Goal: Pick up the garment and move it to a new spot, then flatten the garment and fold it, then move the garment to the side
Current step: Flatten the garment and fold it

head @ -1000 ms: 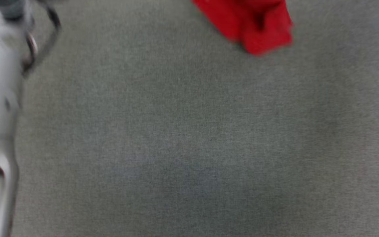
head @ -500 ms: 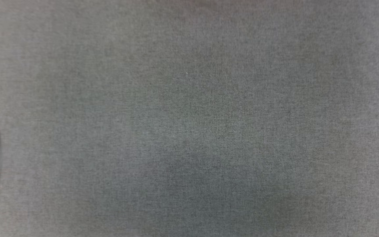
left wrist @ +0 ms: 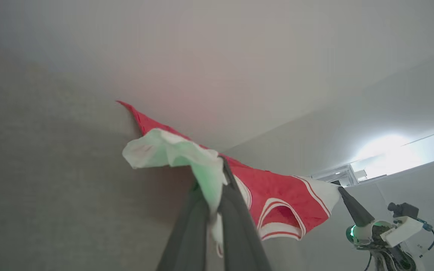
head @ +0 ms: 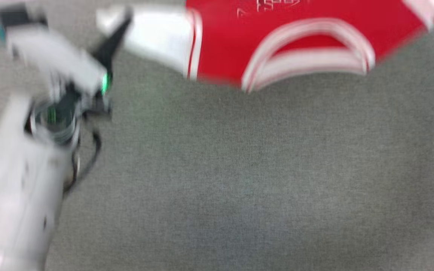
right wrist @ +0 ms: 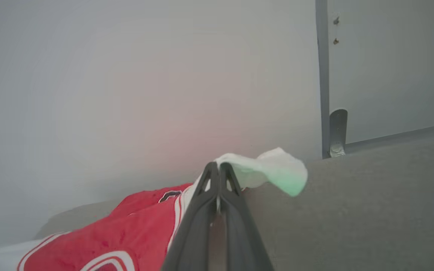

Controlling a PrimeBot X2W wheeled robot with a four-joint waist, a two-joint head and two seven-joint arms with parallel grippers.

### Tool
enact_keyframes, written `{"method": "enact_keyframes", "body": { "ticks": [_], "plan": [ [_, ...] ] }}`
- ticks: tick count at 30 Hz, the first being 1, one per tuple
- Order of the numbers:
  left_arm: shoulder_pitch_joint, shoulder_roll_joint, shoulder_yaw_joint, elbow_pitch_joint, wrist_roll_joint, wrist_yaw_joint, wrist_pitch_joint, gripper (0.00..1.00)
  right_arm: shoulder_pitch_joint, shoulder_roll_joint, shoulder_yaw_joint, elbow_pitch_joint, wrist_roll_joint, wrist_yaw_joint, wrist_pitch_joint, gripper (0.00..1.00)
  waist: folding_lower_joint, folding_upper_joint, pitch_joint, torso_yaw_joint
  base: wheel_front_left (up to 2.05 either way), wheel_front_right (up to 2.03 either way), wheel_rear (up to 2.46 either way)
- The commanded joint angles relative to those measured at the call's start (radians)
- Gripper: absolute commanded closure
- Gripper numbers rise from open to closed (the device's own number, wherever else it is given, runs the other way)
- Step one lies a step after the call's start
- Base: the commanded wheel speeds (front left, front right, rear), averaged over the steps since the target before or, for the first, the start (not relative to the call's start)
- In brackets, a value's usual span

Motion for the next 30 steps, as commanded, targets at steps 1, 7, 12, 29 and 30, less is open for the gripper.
{"method": "enact_keyframes", "body": {
  "ticks": [1,7,12,29,30],
  "plan": [
    [0.099,0.027,-0.006,-0.048,-0.006,-0.004,0.006,1.0,0.113,-0.027,0.008,-0.097,0.041,0.004,0.053,1.0,0.0,0.0,-0.041,-0.003,0.0,0.0,0.0],
    [0.402,0.106,-0.007,-0.243,-0.01,0.001,-0.019,1.0,0.495,-0.044,-0.052,-0.416,0.089,0.004,0.199,1.0,0.0,0.0,-0.106,-0.016,0.0,0.0,0.0],
    [0.624,0.154,0.001,-0.407,-0.001,0.034,-0.063,1.0,0.733,-0.019,-0.108,-0.601,0.067,0.004,0.29,1.0,0.0,0.0,-0.131,-0.026,0.0,0.0,0.0],
    [1.02,0.243,0.029,-0.807,0.028,0.161,-0.137,1.0,1.079,0.025,-0.182,-0.911,0.018,0.004,0.416,1.0,0.0,0.0,-0.122,-0.031,0.0,0.0,0.0],
    [1.018,0.239,0.026,-0.797,0.032,0.165,-0.14,1.0,1.082,0.01,-0.158,-0.901,0.005,0.004,0.411,1.0,0.0,0.0,-0.119,-0.034,0.0,0.0,0.0]
  ]
}}
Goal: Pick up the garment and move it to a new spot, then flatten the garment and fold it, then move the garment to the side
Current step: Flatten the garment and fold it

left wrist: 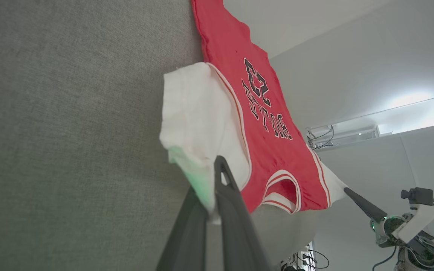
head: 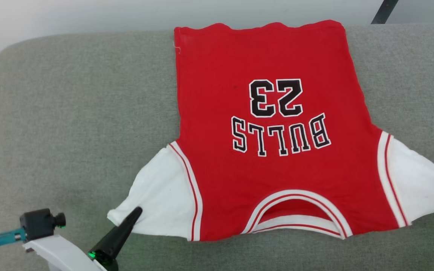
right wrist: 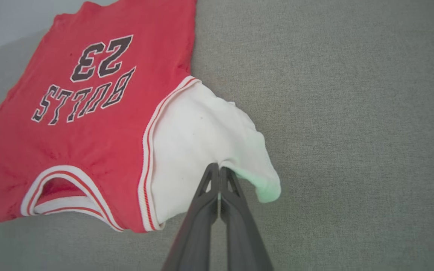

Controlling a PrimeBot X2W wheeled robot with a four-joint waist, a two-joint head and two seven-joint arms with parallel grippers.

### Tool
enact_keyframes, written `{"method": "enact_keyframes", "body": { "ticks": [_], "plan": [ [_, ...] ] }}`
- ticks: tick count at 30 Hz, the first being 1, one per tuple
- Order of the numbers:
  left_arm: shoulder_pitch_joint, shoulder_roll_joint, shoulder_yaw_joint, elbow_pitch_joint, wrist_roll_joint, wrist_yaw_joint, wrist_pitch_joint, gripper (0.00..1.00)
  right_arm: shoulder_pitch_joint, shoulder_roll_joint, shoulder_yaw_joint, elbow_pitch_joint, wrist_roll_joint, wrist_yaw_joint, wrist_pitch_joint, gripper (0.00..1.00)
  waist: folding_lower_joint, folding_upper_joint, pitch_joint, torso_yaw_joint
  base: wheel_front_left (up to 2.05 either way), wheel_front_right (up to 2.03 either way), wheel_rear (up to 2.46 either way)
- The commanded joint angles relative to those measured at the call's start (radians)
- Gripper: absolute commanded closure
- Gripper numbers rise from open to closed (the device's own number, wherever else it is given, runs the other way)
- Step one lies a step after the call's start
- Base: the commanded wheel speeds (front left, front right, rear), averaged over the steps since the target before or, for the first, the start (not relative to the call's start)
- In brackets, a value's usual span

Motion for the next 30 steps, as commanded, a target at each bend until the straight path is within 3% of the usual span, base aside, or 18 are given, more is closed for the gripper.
{"method": "enact_keyframes", "body": {
  "ticks": [1,4,13,19,27,28,29,30],
  "plan": [
    [0.004,0.0,-0.001,0.01,0.007,0.004,-0.002,1.0,0.011,-0.015,0.022,0.01,-0.018,0.004,-0.007,1.0,0.0,0.0,0.004,-0.004,0.0,0.0,0.0],
    [-0.018,-0.012,-0.018,0.061,0.028,0.006,-0.002,1.0,0.002,-0.054,0.098,0.068,-0.065,0.004,-0.029,1.0,0.0,0.0,0.019,-0.011,0.0,0.0,0.0],
    [-0.113,-0.072,-0.104,0.258,0.121,-0.036,-0.021,1.0,-0.062,-0.09,0.276,0.306,-0.135,0.004,-0.145,1.0,0.0,0.0,0.072,-0.007,0.0,0.0,0.0],
    [-0.146,-0.105,-0.143,0.351,0.165,-0.044,-0.036,1.0,-0.089,-0.081,0.34,0.439,-0.138,0.004,-0.228,1.0,0.0,0.0,0.09,-0.001,0.0,0.0,0.0],
    [-0.159,-0.113,-0.138,0.396,0.166,-0.055,-0.048,1.0,-0.125,-0.1,0.414,0.528,-0.133,0.001,-0.294,1.0,0.0,0.0,0.088,-0.012,0.0,0.0,0.0],
    [-0.157,-0.111,-0.137,0.395,0.168,-0.054,-0.049,1.0,-0.132,-0.103,0.422,0.529,-0.135,0.001,-0.306,0.83,0.0,0.0,0.086,-0.015,0.0,0.0,0.0],
    [-0.154,-0.109,-0.138,0.394,0.171,-0.053,-0.049,1.0,-0.141,-0.106,0.425,0.526,-0.136,0.001,-0.326,0.55,0.0,0.0,0.084,-0.017,0.0,0.0,0.0],
    [-0.152,-0.108,-0.14,0.391,0.171,-0.052,-0.049,1.0,-0.149,-0.105,0.421,0.522,-0.129,0.001,-0.336,0.0,0.0,0.0,0.081,-0.019,0.0,0.0,0.0]
  ]
}}
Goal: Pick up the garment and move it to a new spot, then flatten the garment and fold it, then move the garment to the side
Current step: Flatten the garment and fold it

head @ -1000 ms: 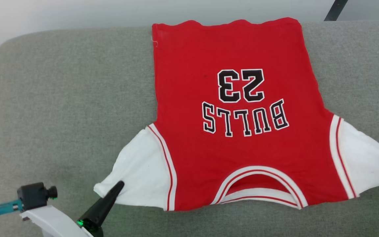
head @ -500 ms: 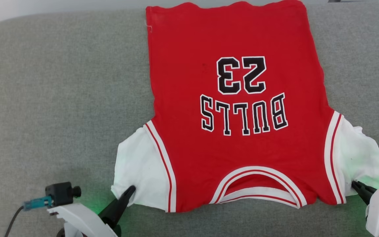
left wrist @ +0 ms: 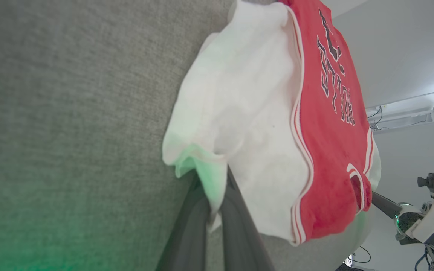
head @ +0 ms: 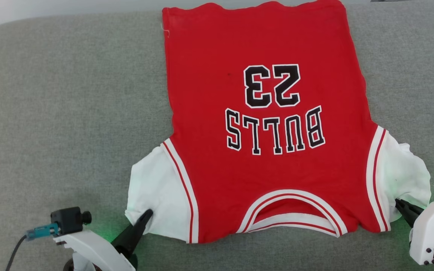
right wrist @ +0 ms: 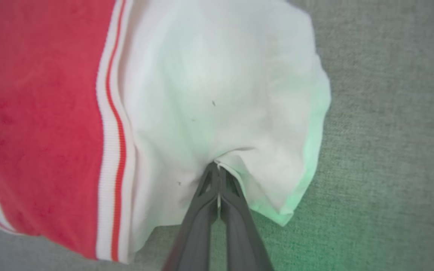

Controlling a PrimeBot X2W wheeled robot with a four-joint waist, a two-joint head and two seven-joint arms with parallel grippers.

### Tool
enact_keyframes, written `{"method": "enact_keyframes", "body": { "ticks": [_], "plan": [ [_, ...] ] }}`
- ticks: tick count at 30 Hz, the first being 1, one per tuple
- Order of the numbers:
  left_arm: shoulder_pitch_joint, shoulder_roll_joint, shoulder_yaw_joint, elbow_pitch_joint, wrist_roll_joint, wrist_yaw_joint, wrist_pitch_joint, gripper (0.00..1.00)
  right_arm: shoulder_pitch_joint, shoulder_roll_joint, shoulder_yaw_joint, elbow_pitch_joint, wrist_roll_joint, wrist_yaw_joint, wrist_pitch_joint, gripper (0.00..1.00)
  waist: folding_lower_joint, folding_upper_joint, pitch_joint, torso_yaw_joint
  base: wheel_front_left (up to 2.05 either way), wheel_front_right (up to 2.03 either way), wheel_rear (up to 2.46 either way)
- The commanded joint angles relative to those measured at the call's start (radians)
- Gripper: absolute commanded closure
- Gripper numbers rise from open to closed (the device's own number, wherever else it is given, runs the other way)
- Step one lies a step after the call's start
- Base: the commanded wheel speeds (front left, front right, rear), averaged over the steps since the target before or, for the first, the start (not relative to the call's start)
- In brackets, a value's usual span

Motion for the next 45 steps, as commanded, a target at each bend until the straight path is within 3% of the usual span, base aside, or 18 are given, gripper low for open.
{"method": "enact_keyframes", "body": {
  "ticks": [1,4,11,16,17,21,27,36,40,45],
  "plan": [
    [0.004,-0.007,-0.009,0.02,0.005,0.009,0.006,1.0,-0.02,0.019,0.024,0.015,0.01,-0.001,-0.002,0.0,0.0,0.0,-0.006,-0.005,0.0,0.0,0.0],
    [0.011,-0.008,-0.014,0.0,0.008,0.013,0.008,1.0,-0.021,-0.042,0.027,-0.077,0.011,-0.001,-0.007,0.0,0.0,0.0,-0.013,-0.005,0.0,0.0,0.0],
    [0.017,-0.009,-0.023,-0.079,0.034,0.027,-0.006,1.0,-0.068,-0.141,-0.16,-0.331,0.044,-0.001,0.101,0.0,0.0,0.0,0.003,0.02,0.0,0.0,0.0],
    [-0.016,-0.013,-0.036,-0.131,0.054,0.027,-0.004,1.0,-0.233,-0.18,-0.187,-0.349,0.013,-0.001,0.208,0.0,0.0,0.0,0.05,0.065,0.0,0.0,0.0],
    [-0.025,-0.015,-0.038,-0.141,0.058,0.026,-0.003,1.0,-0.286,-0.204,-0.153,-0.331,-0.021,-0.001,0.217,0.0,0.0,0.0,0.066,0.074,0.0,0.0,0.0],
    [-0.071,-0.033,-0.058,-0.146,0.072,0.01,0.007,1.0,-0.546,-0.131,-0.036,-0.136,-0.093,-0.001,0.231,0.0,0.0,0.0,0.126,0.119,0.0,0.0,0.0],
    [-0.157,-0.09,-0.1,-0.095,0.084,-0.032,0.022,1.0,-0.887,-0.069,0.025,0.235,-0.23,-0.001,0.21,0.0,0.0,0.0,0.201,0.236,0.0,0.0,0.0],
    [-0.201,-0.122,-0.14,-0.021,0.077,-0.077,0.017,1.0,-1.174,-0.112,-0.029,0.583,-0.386,-0.001,0.256,0.0,0.0,0.0,0.294,0.361,0.0,0.0,0.0],
    [-0.217,-0.122,-0.15,-0.007,0.073,-0.083,0.012,1.0,-1.238,-0.126,-0.085,0.668,-0.45,-0.001,0.266,0.0,0.0,0.0,0.337,0.379,0.0,0.0,0.0],
    [-0.246,-0.128,-0.159,0.011,0.052,-0.085,0.013,1.0,-1.271,-0.094,-0.12,0.75,-0.476,-0.001,0.31,0.0,0.0,0.0,0.371,0.378,0.0,0.0,0.0]
  ]
}}
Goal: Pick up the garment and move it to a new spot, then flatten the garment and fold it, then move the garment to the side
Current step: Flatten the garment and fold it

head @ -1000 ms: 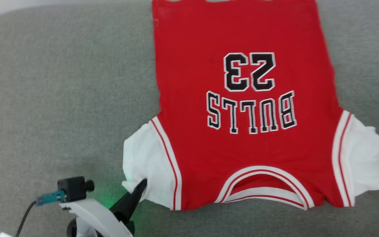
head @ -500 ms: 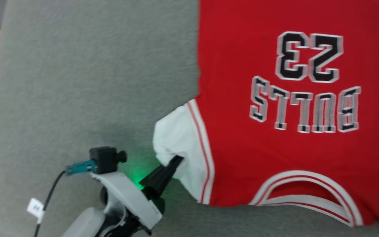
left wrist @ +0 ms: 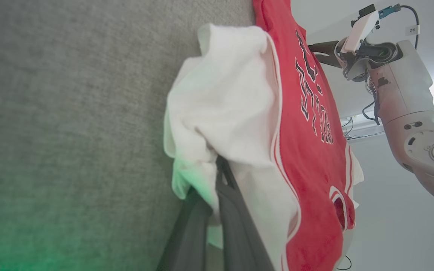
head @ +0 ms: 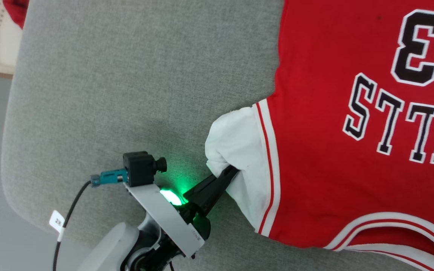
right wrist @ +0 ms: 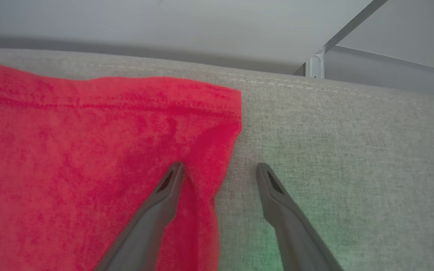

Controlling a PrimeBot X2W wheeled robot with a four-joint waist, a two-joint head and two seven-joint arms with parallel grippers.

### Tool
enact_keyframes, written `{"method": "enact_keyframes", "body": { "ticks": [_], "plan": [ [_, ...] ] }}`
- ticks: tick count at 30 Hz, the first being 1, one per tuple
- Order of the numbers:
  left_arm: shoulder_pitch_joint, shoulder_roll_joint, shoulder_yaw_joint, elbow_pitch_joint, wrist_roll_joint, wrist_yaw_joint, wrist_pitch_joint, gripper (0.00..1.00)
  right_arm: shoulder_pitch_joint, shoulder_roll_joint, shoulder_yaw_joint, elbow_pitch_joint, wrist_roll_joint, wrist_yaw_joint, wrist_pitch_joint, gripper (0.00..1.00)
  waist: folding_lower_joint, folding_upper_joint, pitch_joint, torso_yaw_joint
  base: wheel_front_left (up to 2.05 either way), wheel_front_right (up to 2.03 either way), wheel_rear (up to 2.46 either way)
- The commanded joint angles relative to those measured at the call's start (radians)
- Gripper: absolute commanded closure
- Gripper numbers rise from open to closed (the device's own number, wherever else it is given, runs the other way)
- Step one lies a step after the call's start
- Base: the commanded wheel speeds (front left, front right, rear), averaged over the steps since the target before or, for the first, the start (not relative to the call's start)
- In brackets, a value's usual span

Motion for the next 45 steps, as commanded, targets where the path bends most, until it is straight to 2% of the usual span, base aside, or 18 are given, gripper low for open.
{"method": "enact_keyframes", "body": {
  "ticks": [1,5,6,7,8,9,14,19,21,25,29,33,37,42,45],
  "plan": [
    [0.009,0.029,0.012,0.119,-0.013,0.031,0.007,1.0,0.0,0.013,0.006,0.032,-0.015,0.001,0.026,0.0,0.0,0.0,0.055,0.028,0.0,0.0,0.0],
    [-0.003,0.031,0.005,0.126,-0.026,0.03,0.003,1.0,0.007,0.027,0.014,0.071,-0.015,0.001,0.065,0.0,0.0,0.0,0.062,0.022,0.0,0.0,0.0],
    [-0.009,0.032,0.001,0.125,-0.034,0.03,0.001,1.0,0.006,0.032,0.019,0.081,-0.007,0.001,0.077,0.14,0.0,0.0,0.063,0.019,0.0,0.0,0.0],
    [-0.009,0.032,0.001,0.125,-0.034,0.03,0.001,1.0,0.006,0.032,0.019,0.081,-0.007,0.001,0.077,0.14,0.0,0.0,0.063,0.019,0.0,0.0,0.0],
    [-0.012,0.033,-0.003,0.124,-0.036,0.029,0.0,1.0,0.005,0.034,0.023,0.084,-0.003,0.004,0.082,0.6,0.0,0.0,0.062,0.017,0.0,0.0,0.0],
    [-0.015,0.034,-0.006,0.123,-0.04,0.029,-0.002,1.0,0.005,0.037,0.025,0.087,0.002,0.004,0.086,1.0,0.0,0.0,0.062,0.016,0.0,0.0,0.0],
    [-0.03,0.045,-0.009,0.115,-0.05,0.029,-0.027,1.0,-0.001,0.022,-0.006,0.075,0.001,0.002,0.023,1.0,0.0,0.0,0.047,0.006,0.0,0.0,0.0],
    [-0.027,0.071,0.011,0.113,-0.059,0.029,-0.063,1.0,0.023,0.034,-0.015,0.082,0.042,0.002,-0.031,1.0,0.0,0.0,-0.009,-0.021,0.0,0.0,0.0],
    [-0.022,0.081,0.018,0.114,-0.06,0.028,-0.077,1.0,0.052,0.027,0.016,0.074,0.076,0.002,-0.053,1.0,0.0,0.0,-0.044,-0.036,0.0,0.0,0.0],
    [0.007,0.099,0.024,0.113,-0.062,0.027,-0.089,1.0,0.165,-0.005,0.149,0.009,0.2,0.002,-0.074,1.0,0.0,0.0,-0.124,-0.076,0.0,0.0,0.0],
    [0.032,0.104,0.021,0.099,-0.06,0.037,-0.091,1.0,0.313,-0.091,0.266,-0.135,0.356,0.002,-0.064,1.0,0.0,0.0,-0.192,-0.122,0.0,0.0,0.0],
    [0.049,0.116,0.024,0.068,-0.057,0.055,-0.091,1.0,0.474,-0.174,0.309,-0.306,0.5,0.002,-0.04,1.0,0.0,0.0,-0.243,-0.162,0.0,0.0,0.0],
    [0.07,0.132,0.027,0.044,-0.057,0.077,-0.086,1.0,0.649,-0.236,0.285,-0.475,0.597,0.0,-0.016,1.0,0.0,0.0,-0.277,-0.194,0.0,0.0,0.0],
    [0.093,0.151,0.032,0.016,-0.057,0.099,-0.085,1.0,0.875,-0.255,0.201,-0.682,0.665,0.0,0.044,1.0,0.0,0.0,-0.298,-0.237,0.0,0.0,0.0],
    [0.104,0.16,0.034,0.004,-0.056,0.109,-0.083,1.0,1.009,-0.241,0.143,-0.799,0.669,0.0,0.086,1.0,0.0,0.0,-0.303,-0.26,0.0,0.0,0.0]
  ]
}}
